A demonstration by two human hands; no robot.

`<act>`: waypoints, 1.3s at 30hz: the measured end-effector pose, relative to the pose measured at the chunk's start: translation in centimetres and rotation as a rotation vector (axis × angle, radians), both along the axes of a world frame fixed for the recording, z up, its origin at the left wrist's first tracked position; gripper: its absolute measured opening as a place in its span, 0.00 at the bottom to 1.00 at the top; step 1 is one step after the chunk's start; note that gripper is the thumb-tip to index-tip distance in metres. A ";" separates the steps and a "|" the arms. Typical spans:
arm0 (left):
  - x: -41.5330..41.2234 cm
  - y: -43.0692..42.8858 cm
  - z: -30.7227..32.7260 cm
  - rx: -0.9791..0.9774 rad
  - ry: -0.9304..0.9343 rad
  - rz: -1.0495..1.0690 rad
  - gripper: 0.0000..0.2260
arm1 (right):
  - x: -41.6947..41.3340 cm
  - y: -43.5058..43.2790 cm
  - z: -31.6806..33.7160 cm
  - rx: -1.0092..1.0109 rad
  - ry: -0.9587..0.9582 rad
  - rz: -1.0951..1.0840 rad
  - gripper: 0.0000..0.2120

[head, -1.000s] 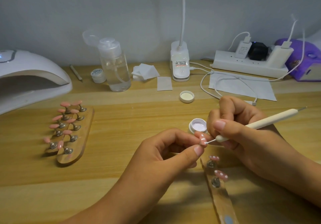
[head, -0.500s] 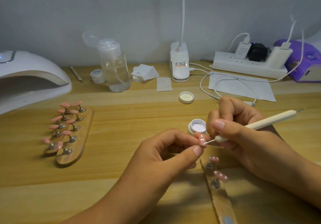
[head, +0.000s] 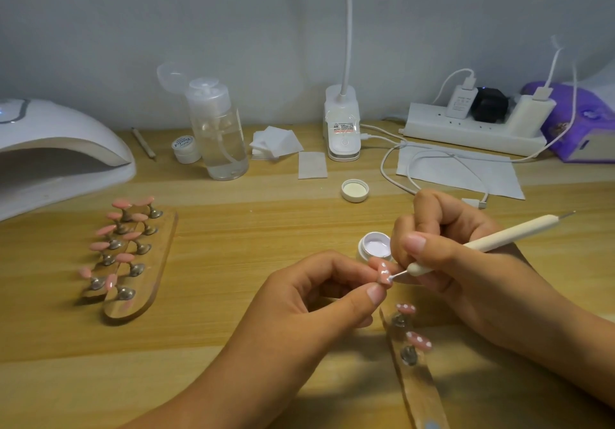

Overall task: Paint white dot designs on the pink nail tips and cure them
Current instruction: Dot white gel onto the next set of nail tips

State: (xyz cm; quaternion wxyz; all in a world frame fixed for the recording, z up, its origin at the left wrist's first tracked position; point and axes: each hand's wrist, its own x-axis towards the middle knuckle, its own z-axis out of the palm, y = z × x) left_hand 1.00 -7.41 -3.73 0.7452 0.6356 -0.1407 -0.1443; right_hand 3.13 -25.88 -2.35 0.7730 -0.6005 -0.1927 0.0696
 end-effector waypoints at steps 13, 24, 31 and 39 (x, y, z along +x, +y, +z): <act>0.0 0.0 0.2 0.010 0.002 -0.007 0.09 | 2.2 -2.1 -0.1 -0.308 -0.334 -0.330 0.07; 0.1 -0.1 0.3 -0.015 0.025 0.022 0.08 | 2.5 -1.3 -1.4 -0.716 -0.601 -0.327 0.12; 0.0 0.3 0.5 -0.020 -0.098 0.147 0.07 | 2.5 -1.2 -1.3 -0.797 -0.653 -0.303 0.12; 0.9 0.1 0.0 -0.003 -0.044 0.075 0.08 | 1.8 -1.4 -0.5 -0.324 -0.400 -0.422 0.04</act>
